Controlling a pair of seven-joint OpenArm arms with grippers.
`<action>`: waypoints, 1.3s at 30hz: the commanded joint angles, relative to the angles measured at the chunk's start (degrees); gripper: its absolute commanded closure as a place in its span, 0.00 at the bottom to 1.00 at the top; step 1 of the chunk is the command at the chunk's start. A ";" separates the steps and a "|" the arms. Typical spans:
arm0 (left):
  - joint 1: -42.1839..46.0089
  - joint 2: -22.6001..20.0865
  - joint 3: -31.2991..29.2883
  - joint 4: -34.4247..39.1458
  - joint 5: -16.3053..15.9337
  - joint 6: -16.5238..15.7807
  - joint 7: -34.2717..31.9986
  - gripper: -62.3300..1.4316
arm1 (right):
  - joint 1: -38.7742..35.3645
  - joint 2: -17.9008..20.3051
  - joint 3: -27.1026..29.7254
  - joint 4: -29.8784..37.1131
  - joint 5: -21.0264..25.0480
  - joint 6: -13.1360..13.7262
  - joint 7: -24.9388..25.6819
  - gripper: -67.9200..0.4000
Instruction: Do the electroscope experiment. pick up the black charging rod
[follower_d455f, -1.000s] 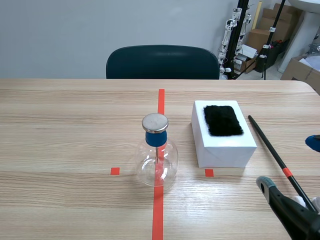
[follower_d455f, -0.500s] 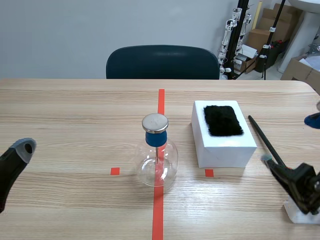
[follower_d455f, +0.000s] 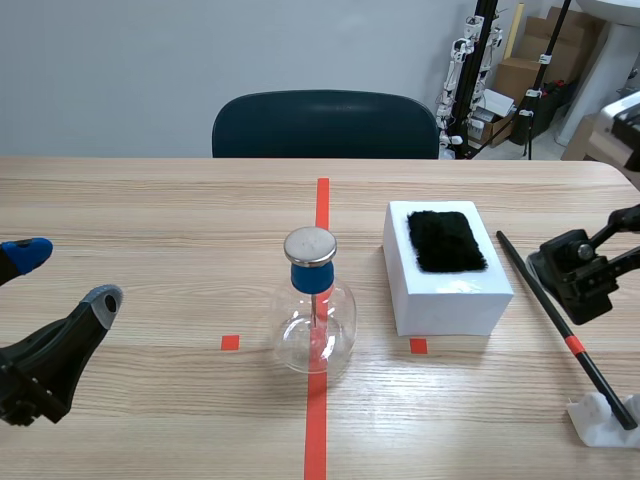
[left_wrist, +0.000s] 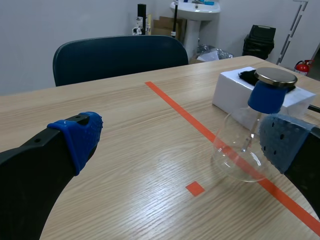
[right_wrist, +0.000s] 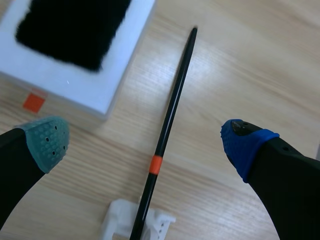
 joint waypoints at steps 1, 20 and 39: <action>-1.33 0.00 0.68 -1.03 -0.39 -0.17 -1.97 0.00 | 2.27 0.44 -0.24 -2.51 2.21 -0.09 -2.67 0.08; -9.90 -0.02 11.89 -13.92 13.62 -0.83 -21.20 0.00 | 13.20 -0.92 -3.41 -22.27 11.26 -0.09 -12.15 0.06; -16.74 0.00 22.60 -24.30 16.65 -2.27 -32.09 0.00 | 20.81 -4.44 -3.41 -26.99 4.96 -1.62 -24.94 0.06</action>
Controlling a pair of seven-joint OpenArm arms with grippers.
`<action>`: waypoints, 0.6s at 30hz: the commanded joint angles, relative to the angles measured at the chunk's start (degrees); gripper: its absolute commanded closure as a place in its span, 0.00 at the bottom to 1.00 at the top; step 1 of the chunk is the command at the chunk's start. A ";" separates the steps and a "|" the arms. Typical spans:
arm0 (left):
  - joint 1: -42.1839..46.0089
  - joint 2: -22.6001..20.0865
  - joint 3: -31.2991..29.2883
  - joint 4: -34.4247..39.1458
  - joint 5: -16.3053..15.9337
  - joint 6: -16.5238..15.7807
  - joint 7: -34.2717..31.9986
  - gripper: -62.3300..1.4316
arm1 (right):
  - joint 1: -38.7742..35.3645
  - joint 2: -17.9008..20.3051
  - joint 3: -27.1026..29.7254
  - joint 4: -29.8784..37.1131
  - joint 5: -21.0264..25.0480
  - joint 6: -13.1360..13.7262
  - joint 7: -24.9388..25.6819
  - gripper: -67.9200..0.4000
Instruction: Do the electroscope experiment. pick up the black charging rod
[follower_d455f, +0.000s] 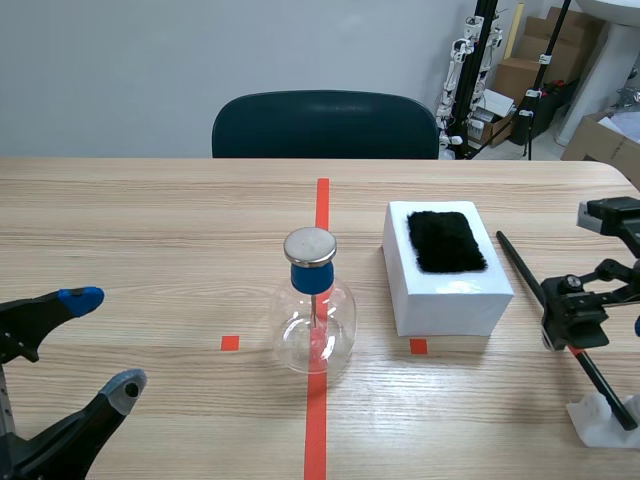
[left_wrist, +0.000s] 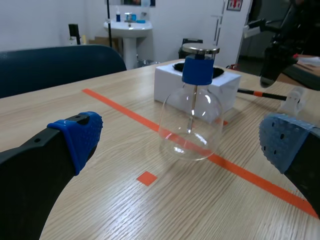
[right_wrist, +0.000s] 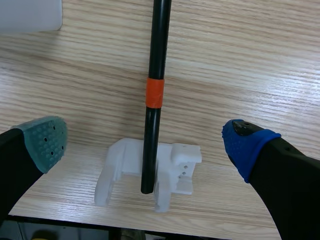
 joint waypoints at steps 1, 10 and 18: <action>-0.70 0.00 0.39 0.63 -0.50 -0.07 -0.92 0.00 | 1.51 -0.15 0.72 0.92 -0.46 0.20 0.22 0.06; -1.92 0.00 4.44 0.46 -0.52 0.57 -1.38 0.00 | 5.60 -3.06 0.74 -4.92 -3.65 0.17 0.20 0.06; -2.25 0.04 4.59 0.46 -0.55 1.64 3.63 0.00 | 8.07 -4.20 0.74 -9.35 -5.38 -0.04 0.33 0.06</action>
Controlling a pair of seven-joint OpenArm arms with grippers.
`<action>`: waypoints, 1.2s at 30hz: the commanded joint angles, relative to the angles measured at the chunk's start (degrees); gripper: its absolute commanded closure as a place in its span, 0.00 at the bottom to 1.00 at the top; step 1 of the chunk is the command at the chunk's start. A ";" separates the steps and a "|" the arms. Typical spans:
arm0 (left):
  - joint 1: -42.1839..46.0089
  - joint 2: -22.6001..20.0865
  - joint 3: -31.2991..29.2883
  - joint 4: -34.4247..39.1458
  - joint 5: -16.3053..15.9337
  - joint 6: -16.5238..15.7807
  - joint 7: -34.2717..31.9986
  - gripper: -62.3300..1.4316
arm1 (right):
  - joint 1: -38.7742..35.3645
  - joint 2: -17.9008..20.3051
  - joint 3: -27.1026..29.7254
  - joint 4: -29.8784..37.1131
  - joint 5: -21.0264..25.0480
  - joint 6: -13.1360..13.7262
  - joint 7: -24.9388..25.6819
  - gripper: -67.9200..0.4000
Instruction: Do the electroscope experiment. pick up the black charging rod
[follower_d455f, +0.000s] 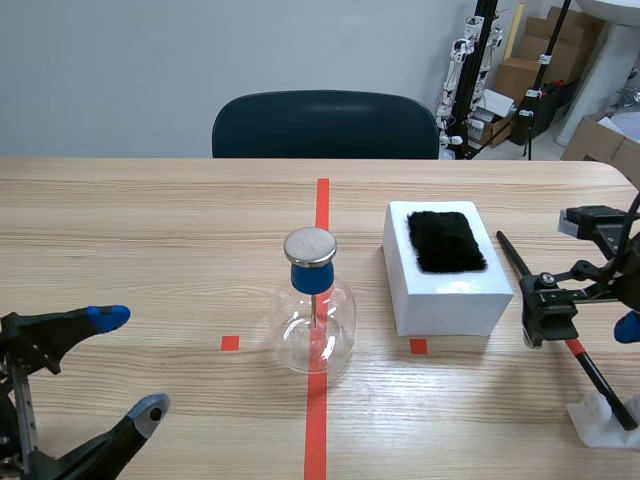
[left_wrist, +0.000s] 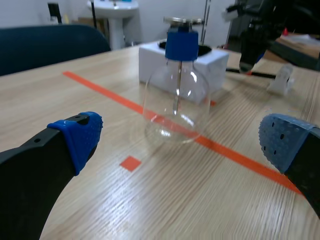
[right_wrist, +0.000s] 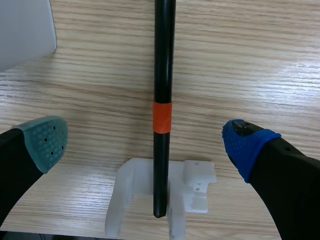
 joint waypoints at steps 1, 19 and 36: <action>-0.57 0.04 -0.22 0.76 -0.55 0.09 -0.24 0.00 | 1.86 0.92 0.66 -0.11 -0.22 -0.63 0.50 0.06; -0.57 -0.04 -0.24 0.76 -0.74 0.09 0.68 0.00 | 4.66 -0.48 0.63 -6.93 -3.04 -1.92 5.99 0.06; -0.70 -0.02 -0.24 0.76 -0.72 0.07 1.05 0.00 | 3.85 -1.07 0.63 -6.93 -5.55 -1.88 3.34 0.06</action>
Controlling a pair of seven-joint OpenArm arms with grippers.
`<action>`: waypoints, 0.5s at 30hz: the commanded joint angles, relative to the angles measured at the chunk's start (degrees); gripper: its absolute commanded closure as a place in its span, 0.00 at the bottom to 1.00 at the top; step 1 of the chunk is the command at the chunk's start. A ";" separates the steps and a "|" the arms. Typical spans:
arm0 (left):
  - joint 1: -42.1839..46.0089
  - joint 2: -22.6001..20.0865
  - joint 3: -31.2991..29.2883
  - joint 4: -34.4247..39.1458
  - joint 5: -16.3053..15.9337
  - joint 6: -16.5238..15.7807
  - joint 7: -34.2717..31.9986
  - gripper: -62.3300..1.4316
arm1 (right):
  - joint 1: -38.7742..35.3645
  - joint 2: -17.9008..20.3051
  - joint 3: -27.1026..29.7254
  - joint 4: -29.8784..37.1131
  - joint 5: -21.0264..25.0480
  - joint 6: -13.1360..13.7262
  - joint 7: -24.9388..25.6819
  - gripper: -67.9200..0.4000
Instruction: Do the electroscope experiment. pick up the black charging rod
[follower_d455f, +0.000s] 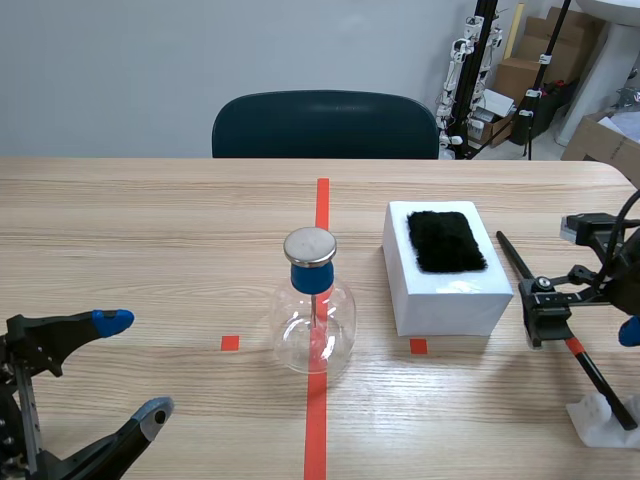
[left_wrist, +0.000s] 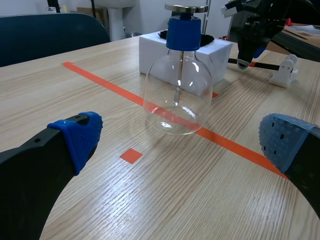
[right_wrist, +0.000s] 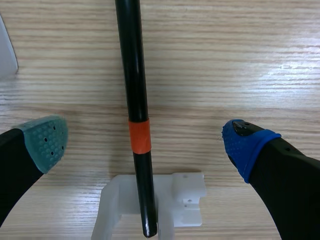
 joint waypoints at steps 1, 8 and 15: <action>-0.66 -0.02 -0.24 0.76 -0.48 0.07 -0.76 0.00 | 0.31 0.83 0.63 0.17 -0.31 -0.17 -0.44 0.06; -0.66 -0.02 -0.24 0.76 -0.48 0.07 -0.76 0.00 | -0.63 0.81 0.63 0.17 -0.35 0.26 -1.01 0.06; -0.66 0.00 -0.24 0.76 -0.48 0.07 -0.76 0.00 | -1.25 0.83 0.63 0.17 -0.15 0.26 -0.96 0.06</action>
